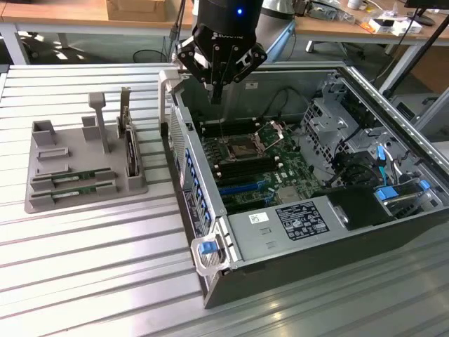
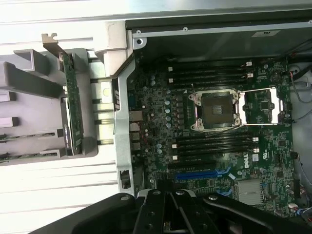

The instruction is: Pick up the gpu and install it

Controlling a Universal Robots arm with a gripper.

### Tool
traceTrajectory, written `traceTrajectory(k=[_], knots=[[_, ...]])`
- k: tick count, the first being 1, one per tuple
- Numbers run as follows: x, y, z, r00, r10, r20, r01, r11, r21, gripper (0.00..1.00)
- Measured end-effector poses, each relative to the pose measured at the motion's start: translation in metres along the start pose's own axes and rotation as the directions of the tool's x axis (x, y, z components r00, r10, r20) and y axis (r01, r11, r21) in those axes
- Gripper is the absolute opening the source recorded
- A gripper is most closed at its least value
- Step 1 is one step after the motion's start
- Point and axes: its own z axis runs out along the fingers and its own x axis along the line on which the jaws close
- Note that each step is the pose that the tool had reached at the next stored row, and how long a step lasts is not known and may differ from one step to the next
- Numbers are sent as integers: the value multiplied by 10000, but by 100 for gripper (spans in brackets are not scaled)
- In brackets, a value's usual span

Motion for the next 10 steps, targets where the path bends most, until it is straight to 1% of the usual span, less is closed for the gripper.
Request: traceTrajectory(k=[10], knots=[[16,-1,0,10000,0,0,0,10000,0,11]])
